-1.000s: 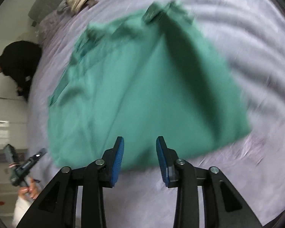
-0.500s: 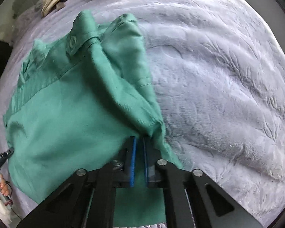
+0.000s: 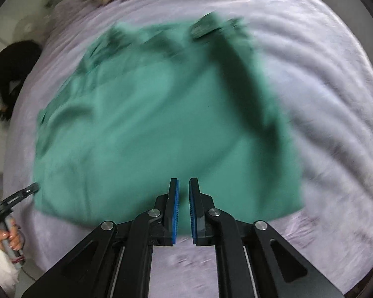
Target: Fold large clothes
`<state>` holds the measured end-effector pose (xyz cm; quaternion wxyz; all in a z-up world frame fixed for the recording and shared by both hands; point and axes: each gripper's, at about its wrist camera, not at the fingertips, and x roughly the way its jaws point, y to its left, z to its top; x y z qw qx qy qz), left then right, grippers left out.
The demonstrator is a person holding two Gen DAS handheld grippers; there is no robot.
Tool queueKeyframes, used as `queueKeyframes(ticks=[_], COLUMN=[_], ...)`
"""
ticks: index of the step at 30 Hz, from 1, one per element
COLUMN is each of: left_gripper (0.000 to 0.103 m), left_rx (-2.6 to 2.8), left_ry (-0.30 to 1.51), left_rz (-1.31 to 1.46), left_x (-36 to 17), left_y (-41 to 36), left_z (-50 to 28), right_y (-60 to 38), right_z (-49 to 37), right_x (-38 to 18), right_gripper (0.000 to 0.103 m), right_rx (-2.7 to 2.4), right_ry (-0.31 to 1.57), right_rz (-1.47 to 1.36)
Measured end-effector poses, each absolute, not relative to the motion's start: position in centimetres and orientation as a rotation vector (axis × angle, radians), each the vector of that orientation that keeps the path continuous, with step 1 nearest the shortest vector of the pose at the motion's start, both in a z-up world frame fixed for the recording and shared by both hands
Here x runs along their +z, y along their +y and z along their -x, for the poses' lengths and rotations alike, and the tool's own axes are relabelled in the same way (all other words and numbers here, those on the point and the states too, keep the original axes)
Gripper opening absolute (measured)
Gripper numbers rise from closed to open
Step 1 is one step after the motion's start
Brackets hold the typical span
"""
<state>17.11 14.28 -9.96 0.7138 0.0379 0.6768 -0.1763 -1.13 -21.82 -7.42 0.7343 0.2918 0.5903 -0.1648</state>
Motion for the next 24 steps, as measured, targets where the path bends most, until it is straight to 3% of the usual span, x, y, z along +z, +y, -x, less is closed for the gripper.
queueKeyframes(ticks=[4,13,14,16,17,18,24], left_gripper=[0.007,0.007,0.007,0.007,0.007,0.007,0.007], left_rx=[-0.385,-0.383,-0.386,-0.391,-0.39,-0.39,-0.365], left_ry=[1.522,1.541,1.544,1.557,1.566,1.574,1.608], left_rz=[-0.084,-0.075,-0.076,-0.08,-0.084,-0.088,-0.121], left_x=[-10.1,-8.4,-8.1,-7.7,-7.6,-7.5,-7.5], left_y=[15.2,18.0,17.9,18.3,18.4,18.6,18.9], left_z=[-16.0,-14.2,-13.6,-12.3,-11.8,-11.4,-9.6], right_y=[-20.1,-18.8,-18.4,-17.4,-16.7,-16.2,-13.7], right_z=[1.1,3.0,3.5,4.3,4.5,4.5,3.5], right_x=[-10.5,-8.2,-7.9,-7.3,-7.1,-6.9,-6.1], right_gripper=[0.009,0.011,0.015,0.033,0.051,0.059,0.059], right_rx=[-0.37,-0.376,-0.375,-0.377,-0.38,-0.381,-0.342], right_ry=[1.394,1.412,1.415,1.423,1.424,1.423,1.433], right_rz=[-0.641,-0.705,-0.709,-0.713,-0.709,-0.705,-0.694])
